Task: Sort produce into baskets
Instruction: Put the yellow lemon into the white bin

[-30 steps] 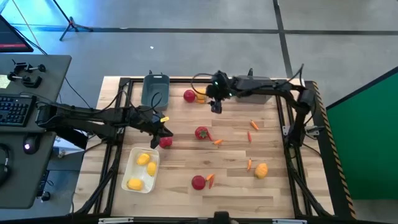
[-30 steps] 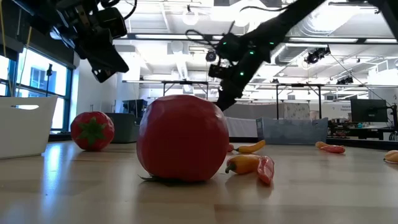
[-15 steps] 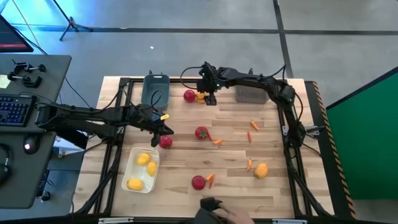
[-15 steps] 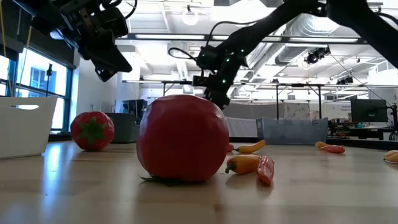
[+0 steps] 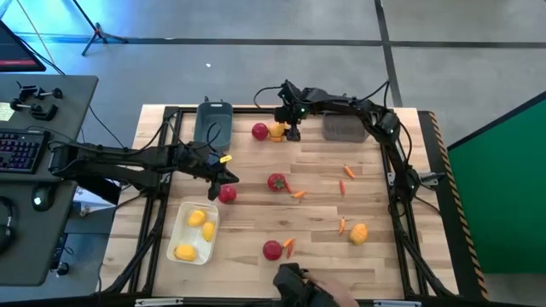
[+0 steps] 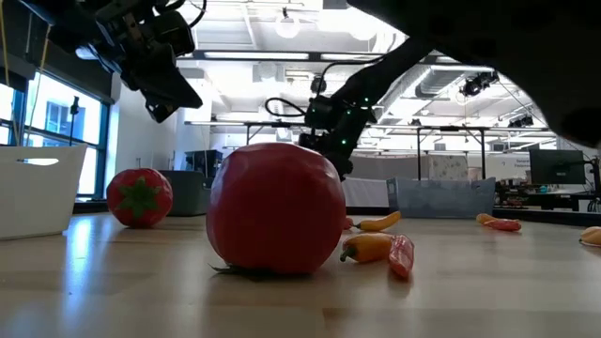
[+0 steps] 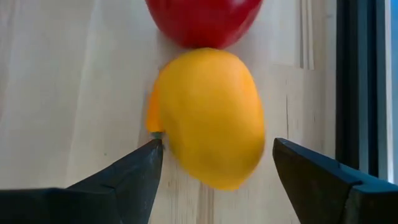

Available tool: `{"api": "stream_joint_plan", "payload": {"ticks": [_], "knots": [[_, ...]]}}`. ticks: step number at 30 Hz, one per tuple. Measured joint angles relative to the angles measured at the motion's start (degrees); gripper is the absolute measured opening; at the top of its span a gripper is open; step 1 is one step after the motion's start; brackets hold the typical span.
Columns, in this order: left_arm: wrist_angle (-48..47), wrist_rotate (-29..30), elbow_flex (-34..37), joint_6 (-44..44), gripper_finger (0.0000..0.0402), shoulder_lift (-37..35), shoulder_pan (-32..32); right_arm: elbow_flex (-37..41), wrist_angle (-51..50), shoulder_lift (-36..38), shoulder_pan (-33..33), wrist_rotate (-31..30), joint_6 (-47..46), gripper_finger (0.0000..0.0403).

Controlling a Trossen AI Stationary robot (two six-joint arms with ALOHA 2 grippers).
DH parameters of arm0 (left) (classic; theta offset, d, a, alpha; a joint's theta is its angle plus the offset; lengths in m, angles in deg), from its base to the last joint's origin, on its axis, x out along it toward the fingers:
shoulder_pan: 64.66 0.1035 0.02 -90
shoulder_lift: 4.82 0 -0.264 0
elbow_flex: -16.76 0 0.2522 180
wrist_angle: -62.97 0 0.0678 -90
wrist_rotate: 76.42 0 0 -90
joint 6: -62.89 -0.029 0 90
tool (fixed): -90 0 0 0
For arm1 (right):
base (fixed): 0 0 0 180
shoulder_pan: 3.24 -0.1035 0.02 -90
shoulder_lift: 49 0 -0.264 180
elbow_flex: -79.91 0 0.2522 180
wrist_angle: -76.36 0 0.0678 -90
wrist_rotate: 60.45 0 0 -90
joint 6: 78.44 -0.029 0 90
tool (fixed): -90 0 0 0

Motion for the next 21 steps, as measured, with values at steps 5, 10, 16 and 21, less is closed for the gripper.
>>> {"api": "stream_joint_plan", "payload": {"ticks": [5,10,16,21], "knots": [[1.32,0.11,0.0,-1.39,0.0,0.02,1.0,-0.01,-0.8,0.04,0.56,0.12,-1.72,0.0242],[3.17,0.14,0.0,-2.4,0.0,0.0,2.09,0.64,-1.81,0.13,0.84,0.35,-3.01,0.0166],[6.72,5.14,0.0,-2.31,0.0,0.0,3.19,0.76,-4.21,1.15,1.0,0.09,-4.33,0.0081],[8.87,11.38,0.04,-1.42,0.0,0.39,3.15,0.74,-5.43,4.42,1.15,0.6,-4.6,0.0028]]}}
